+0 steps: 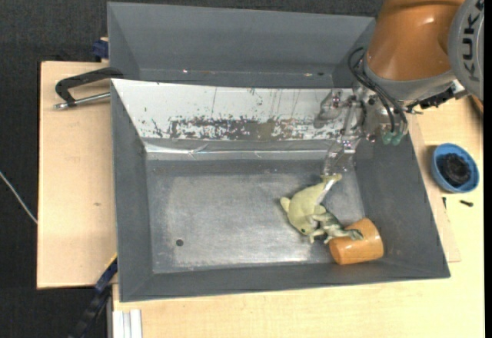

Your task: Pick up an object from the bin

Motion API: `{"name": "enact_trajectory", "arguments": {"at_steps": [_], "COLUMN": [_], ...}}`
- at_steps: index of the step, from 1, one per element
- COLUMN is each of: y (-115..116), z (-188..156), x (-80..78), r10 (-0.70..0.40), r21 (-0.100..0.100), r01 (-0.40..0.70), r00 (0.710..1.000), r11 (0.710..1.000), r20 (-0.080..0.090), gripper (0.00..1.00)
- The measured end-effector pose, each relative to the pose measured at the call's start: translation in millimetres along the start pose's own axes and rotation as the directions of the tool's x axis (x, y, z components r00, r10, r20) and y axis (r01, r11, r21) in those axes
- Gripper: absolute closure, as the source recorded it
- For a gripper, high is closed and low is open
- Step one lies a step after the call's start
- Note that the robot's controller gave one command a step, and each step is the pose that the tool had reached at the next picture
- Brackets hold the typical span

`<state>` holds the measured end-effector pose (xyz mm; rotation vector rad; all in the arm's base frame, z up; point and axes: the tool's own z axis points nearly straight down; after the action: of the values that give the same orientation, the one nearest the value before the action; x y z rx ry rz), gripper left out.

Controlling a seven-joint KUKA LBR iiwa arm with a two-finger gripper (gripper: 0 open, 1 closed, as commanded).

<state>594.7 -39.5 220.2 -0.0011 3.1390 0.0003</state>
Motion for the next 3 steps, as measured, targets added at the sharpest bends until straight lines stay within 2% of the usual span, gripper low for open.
{"name": "enact_trajectory", "arguments": {"at_steps": [1,2,3], "y": [0,27,75], "z": [0,57,66], "x": [0.0,9.0,-5.5], "r10": [0.0,-0.081,-0.106], "r21": [0.0,-0.002,-0.003], "r01": [0.0,0.081,0.106], "r00": [1.0,0.997,0.994], "r11": [1.0,0.997,0.994], "r20": [0.0,-0.007,0.004], "gripper": [1.0,1.0,1.0]}}
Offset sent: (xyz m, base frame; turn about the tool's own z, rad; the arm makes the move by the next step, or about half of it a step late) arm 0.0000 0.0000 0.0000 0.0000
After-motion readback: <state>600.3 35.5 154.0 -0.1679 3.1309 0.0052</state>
